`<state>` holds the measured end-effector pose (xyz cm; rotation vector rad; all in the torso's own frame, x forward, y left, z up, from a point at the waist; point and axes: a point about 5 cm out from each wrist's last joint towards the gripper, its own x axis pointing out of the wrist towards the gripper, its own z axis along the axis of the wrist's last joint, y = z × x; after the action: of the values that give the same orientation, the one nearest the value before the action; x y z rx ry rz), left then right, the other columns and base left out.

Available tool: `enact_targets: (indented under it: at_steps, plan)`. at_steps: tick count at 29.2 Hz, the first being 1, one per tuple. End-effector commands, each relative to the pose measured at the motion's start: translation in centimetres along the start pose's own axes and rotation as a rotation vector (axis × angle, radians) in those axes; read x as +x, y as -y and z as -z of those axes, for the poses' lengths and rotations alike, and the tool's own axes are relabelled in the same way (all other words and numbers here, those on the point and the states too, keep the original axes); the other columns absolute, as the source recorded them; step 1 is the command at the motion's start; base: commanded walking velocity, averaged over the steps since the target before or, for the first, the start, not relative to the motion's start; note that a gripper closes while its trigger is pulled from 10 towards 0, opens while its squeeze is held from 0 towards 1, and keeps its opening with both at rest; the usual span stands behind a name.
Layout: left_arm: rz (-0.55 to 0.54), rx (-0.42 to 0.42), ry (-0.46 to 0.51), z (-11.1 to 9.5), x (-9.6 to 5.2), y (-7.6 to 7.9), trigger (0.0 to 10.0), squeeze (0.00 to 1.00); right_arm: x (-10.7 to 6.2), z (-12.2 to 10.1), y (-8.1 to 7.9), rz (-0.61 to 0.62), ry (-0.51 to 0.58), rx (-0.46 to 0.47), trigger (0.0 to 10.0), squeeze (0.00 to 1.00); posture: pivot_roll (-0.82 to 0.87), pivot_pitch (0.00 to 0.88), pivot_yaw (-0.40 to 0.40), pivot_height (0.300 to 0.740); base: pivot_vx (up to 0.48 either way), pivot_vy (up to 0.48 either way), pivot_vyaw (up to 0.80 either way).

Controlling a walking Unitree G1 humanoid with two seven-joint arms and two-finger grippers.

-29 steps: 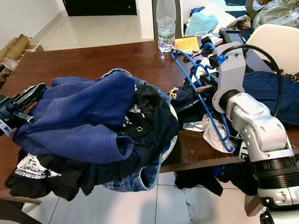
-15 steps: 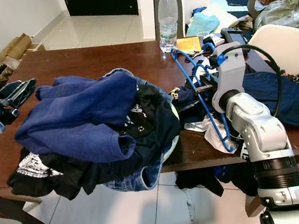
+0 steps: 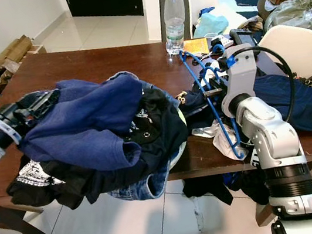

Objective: Hang hanger

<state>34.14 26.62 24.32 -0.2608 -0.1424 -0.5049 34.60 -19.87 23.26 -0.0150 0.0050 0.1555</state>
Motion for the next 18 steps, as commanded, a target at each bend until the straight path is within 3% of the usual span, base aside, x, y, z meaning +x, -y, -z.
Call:
enact_targets:
  at_steps: [1,6,7,8,9,10,11,12,13,14,15,18]
  plan:
    - [0.024,-0.031,-0.03,0.9,0.1,0.2,10.0,0.0,-0.2,-0.7,0.5,0.016,0.016,-0.011,10.0,0.0,0.06,0.096,-0.058,0.74,0.0,0.0,0.0]
    - [0.037,-0.037,-0.032,0.9,0.1,0.4,10.0,0.0,-0.2,-0.7,0.4,0.016,0.016,-0.012,10.0,0.0,0.06,0.095,-0.059,0.74,0.0,0.0,0.0]
    - [0.04,-0.037,-0.033,0.9,0.1,0.5,6.8,0.0,-0.2,-0.7,0.4,0.014,0.017,-0.012,10.0,0.0,0.06,0.095,-0.059,0.74,0.0,0.0,0.0]
    - [0.04,-0.037,-0.033,0.9,0.1,0.5,6.8,0.0,-0.2,-0.7,0.4,0.014,0.017,-0.012,10.0,0.0,0.06,0.095,-0.059,0.74,0.0,0.0,0.0]
    - [0.043,-0.037,-0.033,0.8,0.1,0.6,3.8,0.0,-0.1,-0.8,0.4,0.012,0.017,-0.012,10.0,0.0,0.06,0.095,-0.059,0.74,0.0,0.0,0.0]
    - [0.043,-0.037,-0.033,0.8,0.1,0.6,3.8,0.0,-0.1,-0.8,0.4,0.012,0.017,-0.012,10.0,0.0,0.06,0.095,-0.059,0.74,0.0,0.0,0.0]
    - [0.049,-0.037,-0.032,0.8,0.0,0.6,2.3,0.0,-0.1,-0.8,0.3,0.01,0.017,-0.011,10.0,0.0,0.06,0.093,-0.063,0.74,0.0,0.0,0.0]
    - [0.049,-0.037,-0.032,0.8,0.0,0.6,2.3,0.0,-0.1,-0.8,0.3,0.01,0.017,-0.011,10.0,0.0,0.06,0.093,-0.063,0.74,0.0,0.0,0.0]
    - [0.058,-0.037,-0.032,0.8,0.0,0.8,1.2,0.0,-0.1,-0.8,0.3,0.008,0.017,-0.011,10.0,0.0,0.06,0.092,-0.063,0.74,0.0,0.0,0.0]
    - [0.058,-0.037,-0.032,0.8,0.0,0.8,1.2,0.0,-0.1,-0.8,0.3,0.008,0.017,-0.011,10.0,0.0,0.06,0.092,-0.063,0.74,0.0,0.0,0.0]
    - [0.073,-0.03,-0.031,0.6,0.0,1.0,0.0,0.0,-0.1,-0.8,0.2,0.006,0.018,-0.01,10.0,0.0,0.06,0.09,-0.062,0.74,0.0,0.0,0.0]
    - [0.093,-0.018,-0.03,0.4,0.0,1.3,0.0,0.0,0.0,-0.8,0.2,0.005,0.02,-0.01,10.0,0.0,0.06,0.09,-0.062,0.74,0.0,0.0,0.0]
